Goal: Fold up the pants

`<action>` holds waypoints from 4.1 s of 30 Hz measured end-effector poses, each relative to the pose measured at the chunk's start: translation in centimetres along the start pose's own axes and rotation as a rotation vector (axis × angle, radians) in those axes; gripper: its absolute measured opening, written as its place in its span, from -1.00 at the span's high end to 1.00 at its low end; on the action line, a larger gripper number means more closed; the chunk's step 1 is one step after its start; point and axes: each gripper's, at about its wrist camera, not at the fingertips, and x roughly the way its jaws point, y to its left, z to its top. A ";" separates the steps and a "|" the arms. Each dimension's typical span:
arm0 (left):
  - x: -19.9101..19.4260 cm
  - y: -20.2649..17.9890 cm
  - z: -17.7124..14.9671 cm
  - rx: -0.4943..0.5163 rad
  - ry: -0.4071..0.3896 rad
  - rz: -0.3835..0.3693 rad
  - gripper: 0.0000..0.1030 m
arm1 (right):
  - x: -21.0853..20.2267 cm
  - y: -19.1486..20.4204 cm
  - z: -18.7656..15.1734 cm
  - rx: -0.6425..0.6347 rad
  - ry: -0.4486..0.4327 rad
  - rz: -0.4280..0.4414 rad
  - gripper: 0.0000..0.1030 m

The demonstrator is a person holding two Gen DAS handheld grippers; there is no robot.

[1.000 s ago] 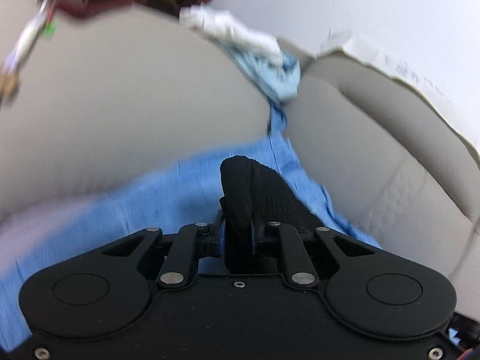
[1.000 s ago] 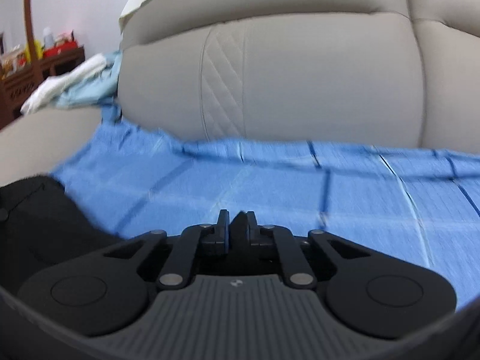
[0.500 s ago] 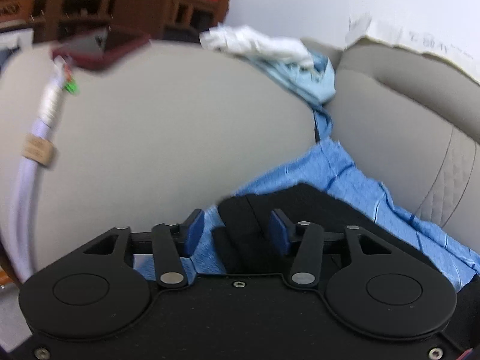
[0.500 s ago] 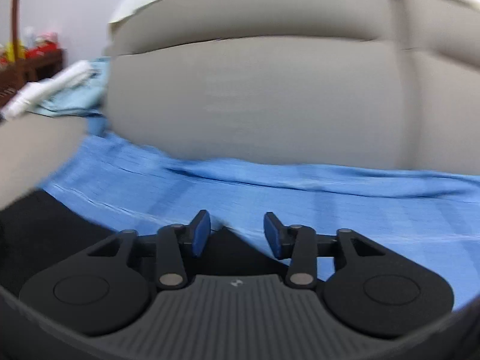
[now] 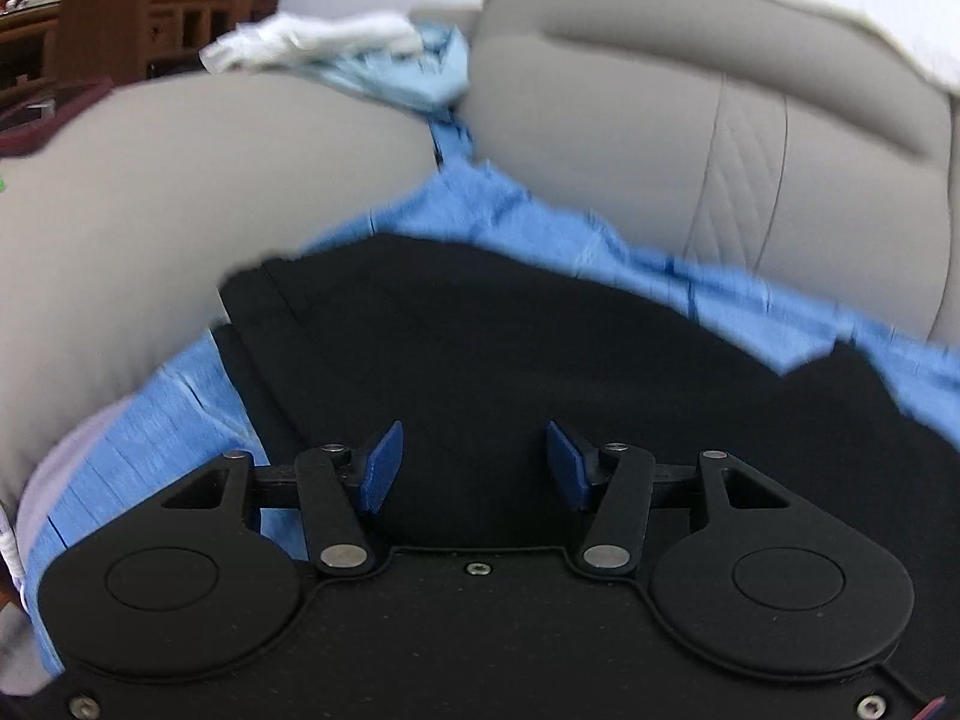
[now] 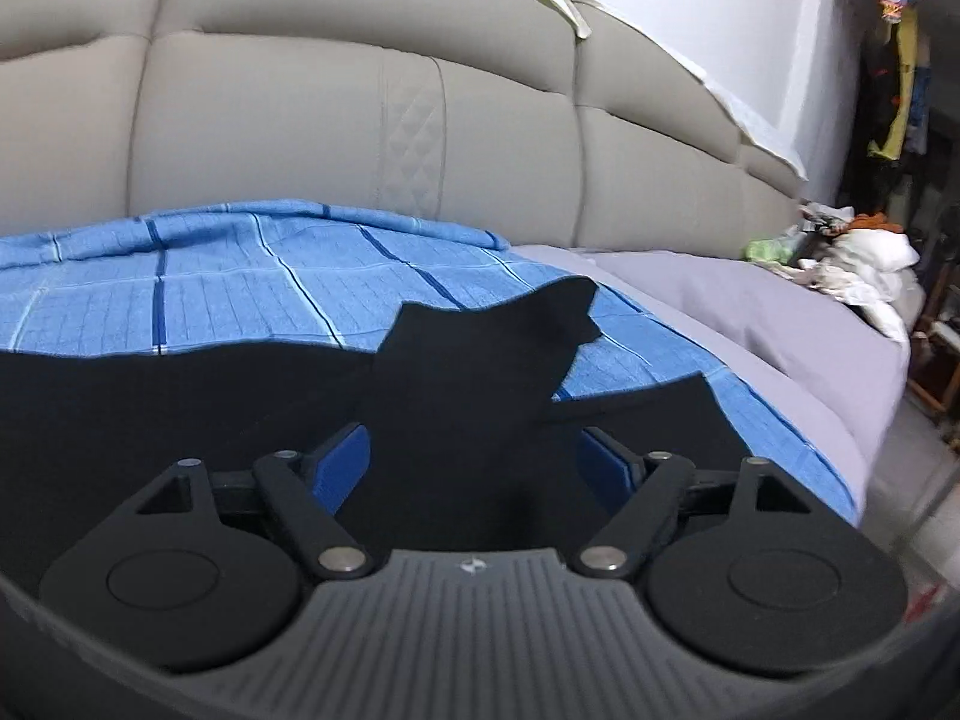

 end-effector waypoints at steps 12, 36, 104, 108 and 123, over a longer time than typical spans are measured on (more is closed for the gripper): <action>0.7 -0.6 -1.1 0.039 -0.009 0.056 -0.06 | 12.7 -1.3 7.5 0.208 0.312 -0.038 0.76; 1.8 -0.4 -0.1 0.049 0.020 0.037 -0.15 | 0.3 -17.9 -7.6 0.686 0.228 -0.202 0.90; 6.5 -11.4 0.5 0.279 -0.036 -0.107 0.01 | -4.8 -9.0 -7.0 0.526 -0.158 0.082 -0.98; 6.5 -11.4 0.5 0.281 -0.036 -0.104 0.00 | -9.4 -7.1 -11.7 0.681 -0.096 0.137 -0.98; 6.5 -11.3 0.5 0.276 -0.037 -0.102 -0.04 | -8.2 -7.1 -13.2 0.761 -0.047 0.377 -0.99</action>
